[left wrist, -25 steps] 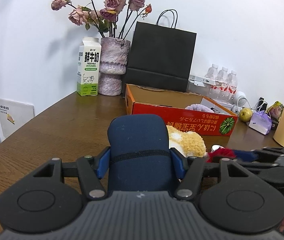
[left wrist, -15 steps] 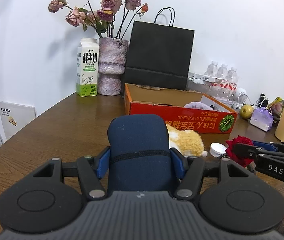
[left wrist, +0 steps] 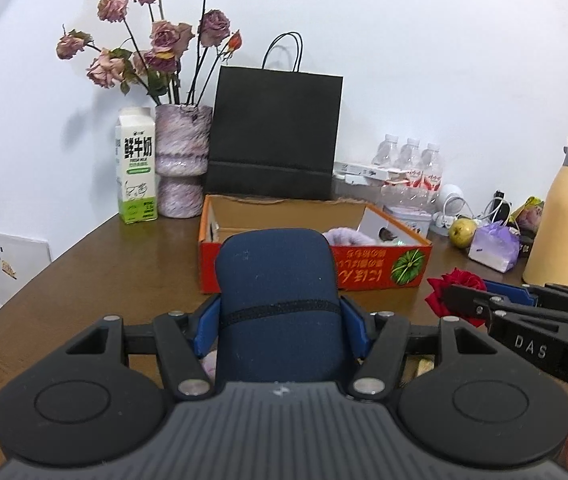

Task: Organize objects
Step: 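Carry the glasses case and red rose with both grippers over the box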

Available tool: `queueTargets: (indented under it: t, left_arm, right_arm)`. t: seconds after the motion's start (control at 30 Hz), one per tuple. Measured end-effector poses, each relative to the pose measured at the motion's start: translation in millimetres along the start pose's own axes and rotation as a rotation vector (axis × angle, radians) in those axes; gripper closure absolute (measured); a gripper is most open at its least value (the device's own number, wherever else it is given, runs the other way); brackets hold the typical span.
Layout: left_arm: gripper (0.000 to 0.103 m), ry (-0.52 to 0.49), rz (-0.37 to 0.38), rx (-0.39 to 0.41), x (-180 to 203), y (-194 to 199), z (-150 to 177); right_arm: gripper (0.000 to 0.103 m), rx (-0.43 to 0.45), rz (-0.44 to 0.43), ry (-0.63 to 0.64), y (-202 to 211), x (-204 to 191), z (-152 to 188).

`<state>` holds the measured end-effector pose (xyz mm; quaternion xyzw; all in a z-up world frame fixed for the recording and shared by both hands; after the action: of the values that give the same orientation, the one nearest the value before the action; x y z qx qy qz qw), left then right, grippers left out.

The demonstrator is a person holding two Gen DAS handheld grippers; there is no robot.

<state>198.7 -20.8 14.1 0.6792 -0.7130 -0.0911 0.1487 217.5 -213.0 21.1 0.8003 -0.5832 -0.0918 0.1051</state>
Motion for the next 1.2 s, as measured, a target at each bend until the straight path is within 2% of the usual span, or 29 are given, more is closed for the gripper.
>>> queueTargets:
  t: [0.4,0.8,1.2]
  left_arm:
    - [0.040,0.003,-0.003,0.023,18,-25,-30]
    - [0.040,0.026,-0.012,0.029,23,-60,-55]
    - [0.040,0.045,-0.015,0.008,22,-108,-73]
  right_arm:
    - [0.075,0.048,-0.030,0.039,-7,14,-33]
    - [0.075,0.044,-0.035,0.067,-44,18,-57]
    - [0.075,0.062,-0.035,0.033,-93,31,-75]
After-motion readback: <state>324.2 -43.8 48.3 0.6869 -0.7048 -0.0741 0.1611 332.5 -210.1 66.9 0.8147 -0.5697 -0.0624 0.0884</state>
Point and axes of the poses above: each gripper's, at about its wrist camera, not at the fingertips, and y roughly against the way its jaws point, x to its right, z to its underside, the point moved 1 cm from there along -y, roughly the way its jaws point, and after that the axes turned 1 degree about x, right-handed, at the moved point
